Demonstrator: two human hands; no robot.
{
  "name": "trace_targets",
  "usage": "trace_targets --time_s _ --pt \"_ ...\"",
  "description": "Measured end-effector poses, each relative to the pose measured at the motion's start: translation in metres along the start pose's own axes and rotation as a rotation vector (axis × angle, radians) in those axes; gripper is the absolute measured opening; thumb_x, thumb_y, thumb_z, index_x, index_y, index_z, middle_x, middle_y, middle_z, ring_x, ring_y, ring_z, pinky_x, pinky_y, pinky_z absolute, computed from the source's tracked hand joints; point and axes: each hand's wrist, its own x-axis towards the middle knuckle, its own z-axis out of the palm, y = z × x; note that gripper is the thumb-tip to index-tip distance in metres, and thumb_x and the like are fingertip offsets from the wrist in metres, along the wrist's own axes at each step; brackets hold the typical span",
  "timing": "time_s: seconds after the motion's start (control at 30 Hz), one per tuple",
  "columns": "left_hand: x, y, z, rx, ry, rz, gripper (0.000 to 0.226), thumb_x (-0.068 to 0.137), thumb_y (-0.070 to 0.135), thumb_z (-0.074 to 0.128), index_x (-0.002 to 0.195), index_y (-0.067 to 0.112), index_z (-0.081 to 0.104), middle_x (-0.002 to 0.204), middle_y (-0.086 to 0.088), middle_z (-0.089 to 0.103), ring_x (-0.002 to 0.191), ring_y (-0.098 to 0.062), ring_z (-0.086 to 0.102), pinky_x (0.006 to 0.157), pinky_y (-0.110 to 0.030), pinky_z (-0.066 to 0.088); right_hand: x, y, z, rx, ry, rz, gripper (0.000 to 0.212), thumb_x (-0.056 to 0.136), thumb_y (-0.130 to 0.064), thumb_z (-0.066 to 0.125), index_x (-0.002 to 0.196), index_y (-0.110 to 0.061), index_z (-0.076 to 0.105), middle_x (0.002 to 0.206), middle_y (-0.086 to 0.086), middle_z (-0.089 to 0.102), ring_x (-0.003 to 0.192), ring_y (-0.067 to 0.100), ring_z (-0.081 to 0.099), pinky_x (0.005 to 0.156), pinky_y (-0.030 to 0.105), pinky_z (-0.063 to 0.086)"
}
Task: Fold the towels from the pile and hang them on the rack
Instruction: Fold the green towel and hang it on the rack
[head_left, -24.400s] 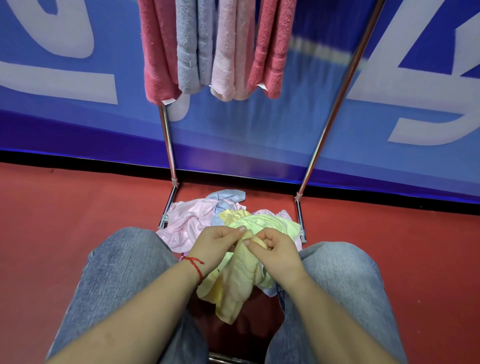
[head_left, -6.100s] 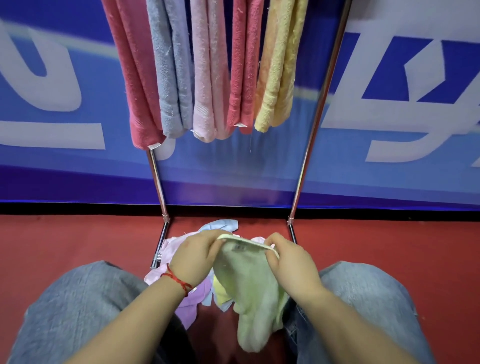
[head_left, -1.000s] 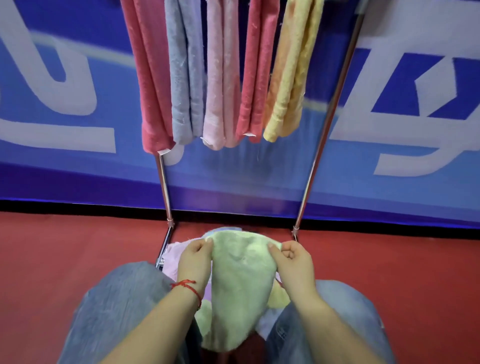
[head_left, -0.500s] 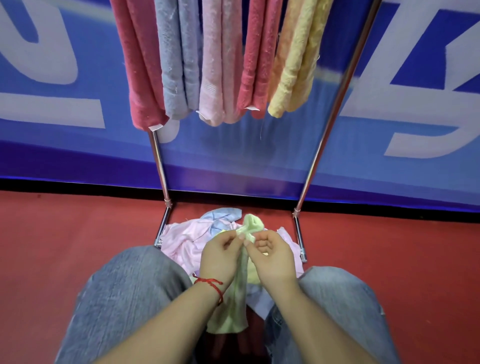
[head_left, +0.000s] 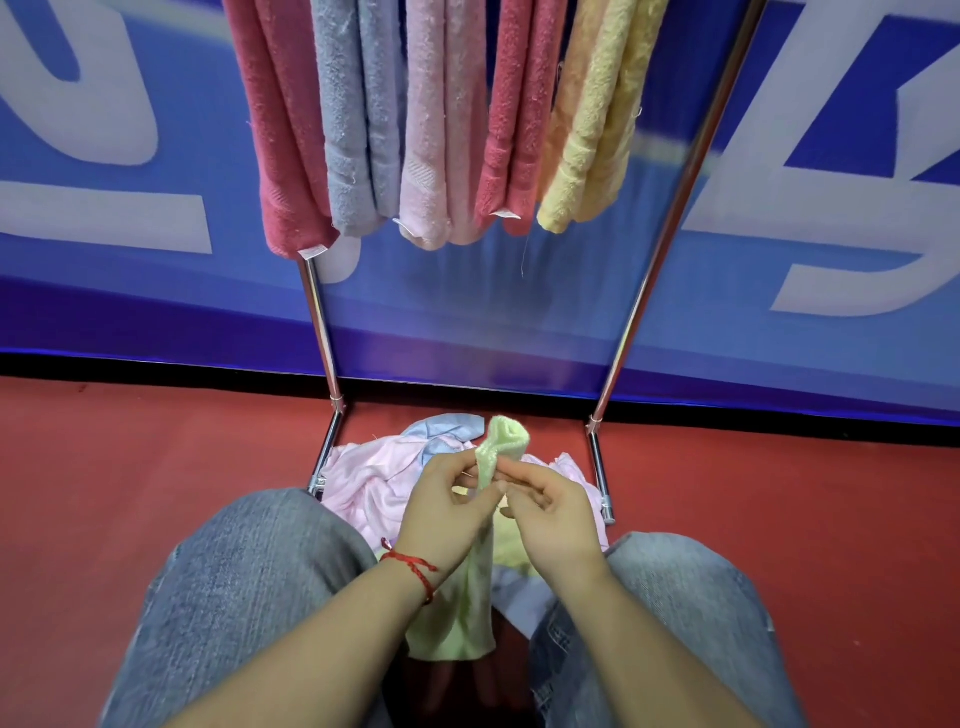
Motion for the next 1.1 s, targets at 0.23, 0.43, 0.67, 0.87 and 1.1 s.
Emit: trace_targets --time_s 0.23,0.43,0.67,0.87,1.1 --pt "0.008 -0.009 -0.009 0.28 0.041 0.212 0.012 0.088 0.02 0.053 0.093 0.014 0.062 0.092 -0.002 0.056 0.086 -0.002 0.049 0.076 -0.006 0.036 -0.003 -0.004 -0.009 -0.28 0.114 -0.193 0.041 0.08 0.005 0.053 0.077 -0.036 0.06 0.09 -0.017 0.057 0.079 -0.001 0.055 0.074 0.012 0.041" --pt "0.005 -0.012 -0.015 0.46 -0.085 0.351 0.036 0.086 0.037 0.037 0.1 0.015 0.062 0.097 0.0 0.058 0.093 -0.01 0.05 0.085 -0.013 0.034 0.001 0.007 -0.018 -0.712 0.078 -0.309 0.033 0.069 -0.018 0.055 0.099 -0.026 0.066 0.118 -0.01 0.045 0.112 0.007 0.038 0.097 0.024 0.03" --pt "0.006 -0.018 -0.023 0.566 -0.107 0.344 0.045 0.085 0.043 0.031 0.099 0.012 0.061 0.093 0.0 0.059 0.091 -0.016 0.053 0.084 -0.027 0.04 0.001 0.009 -0.021 -0.937 0.072 -0.454 0.024 0.067 -0.04 0.048 0.07 -0.022 0.064 0.094 -0.004 0.062 0.093 0.022 0.057 0.074 0.032 0.047" --pt "0.007 -0.017 -0.03 0.611 -0.118 0.233 0.057 0.077 0.05 0.024 0.093 0.008 0.059 0.088 0.0 0.055 0.086 -0.018 0.049 0.081 -0.032 0.04 -0.001 0.004 -0.025 -0.917 0.099 -0.375 0.033 0.075 -0.046 0.059 0.067 -0.015 0.068 0.074 -0.004 0.063 0.08 0.02 0.058 0.076 0.032 0.049" --pt "0.001 -0.005 -0.032 0.352 -0.206 0.152 0.018 0.09 0.027 0.045 0.091 0.018 0.06 0.087 0.004 0.057 0.085 -0.001 0.05 0.08 -0.016 0.04 -0.005 -0.004 -0.029 -0.556 0.006 -0.118 0.032 0.076 -0.017 0.074 0.07 -0.023 0.043 0.067 -0.006 0.048 0.064 0.01 0.045 0.064 0.021 0.039"
